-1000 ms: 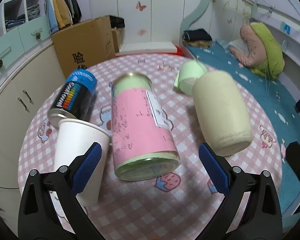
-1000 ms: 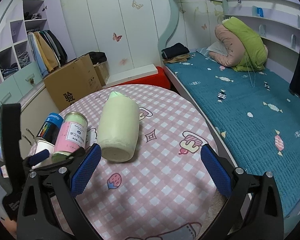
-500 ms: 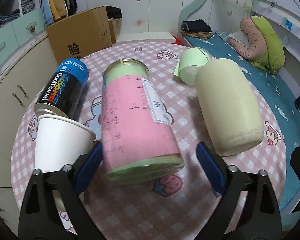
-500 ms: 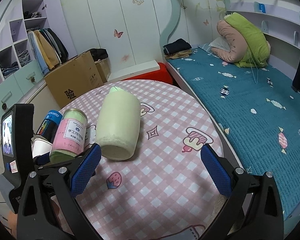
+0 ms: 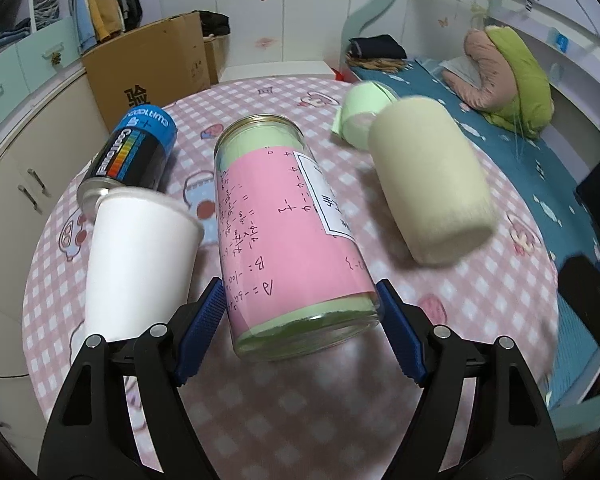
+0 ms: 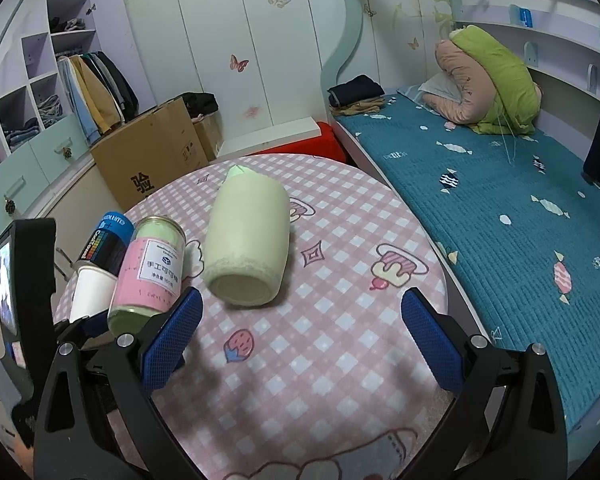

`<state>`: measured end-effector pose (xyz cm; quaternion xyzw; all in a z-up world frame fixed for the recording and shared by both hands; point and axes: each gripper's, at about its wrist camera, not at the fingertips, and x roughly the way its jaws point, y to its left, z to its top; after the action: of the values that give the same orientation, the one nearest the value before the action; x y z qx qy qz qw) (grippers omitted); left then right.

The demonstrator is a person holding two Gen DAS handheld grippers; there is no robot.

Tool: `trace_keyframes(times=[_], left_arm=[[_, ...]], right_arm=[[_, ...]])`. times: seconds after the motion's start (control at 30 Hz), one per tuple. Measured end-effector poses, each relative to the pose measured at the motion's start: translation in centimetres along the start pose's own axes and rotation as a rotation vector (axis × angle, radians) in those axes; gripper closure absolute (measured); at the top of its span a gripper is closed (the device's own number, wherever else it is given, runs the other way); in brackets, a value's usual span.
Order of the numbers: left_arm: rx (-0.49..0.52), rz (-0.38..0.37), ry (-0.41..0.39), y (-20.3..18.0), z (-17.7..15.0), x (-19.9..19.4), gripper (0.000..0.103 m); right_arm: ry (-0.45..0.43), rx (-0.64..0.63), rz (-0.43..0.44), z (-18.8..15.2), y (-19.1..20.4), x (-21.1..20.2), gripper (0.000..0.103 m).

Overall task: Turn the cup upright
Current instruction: 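Close the right gripper around the pink-labelled jar's body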

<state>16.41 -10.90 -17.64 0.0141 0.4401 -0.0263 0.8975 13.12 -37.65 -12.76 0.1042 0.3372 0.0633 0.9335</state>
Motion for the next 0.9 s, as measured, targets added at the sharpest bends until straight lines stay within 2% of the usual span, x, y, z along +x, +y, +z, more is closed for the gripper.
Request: trace_keyframes(times=[0.43, 0.6, 0.63, 0.7, 0.8, 0.9], left_arm=[[0.035, -0.138, 0.038, 1.1, -6.1, -4.9, 0.027], [0.060, -0.152, 0.041, 1.8, -7.3, -6.0, 0.025], [0.057, -0.158, 0.043, 2.0, -7.5, -6.0, 0.025], [0.053, -0.174, 0.032, 2.5, -7.4, -6.4, 0.012], [0.044, -0.193, 0.009, 3.4, -7.5, -7.3, 0.012], [0.046, -0.222, 0.025, 4.6, -7.4, -7.9, 0.011]], right_arm=[[0.009, -0.024, -0.033, -3.1, 3.0, -4.5, 0.007], [0.033, -0.028, -0.022, -4.3, 4.4, -5.0, 0.006], [0.037, -0.029, -0.022, -4.4, 4.7, -5.0, 0.006], [0.044, -0.034, -0.015, -4.5, 5.4, -5.1, 0.006], [0.042, -0.032, -0.007, -4.5, 5.9, -5.4, 0.006], [0.029, -0.025, -0.009, -4.1, 6.2, -5.9, 0.007]])
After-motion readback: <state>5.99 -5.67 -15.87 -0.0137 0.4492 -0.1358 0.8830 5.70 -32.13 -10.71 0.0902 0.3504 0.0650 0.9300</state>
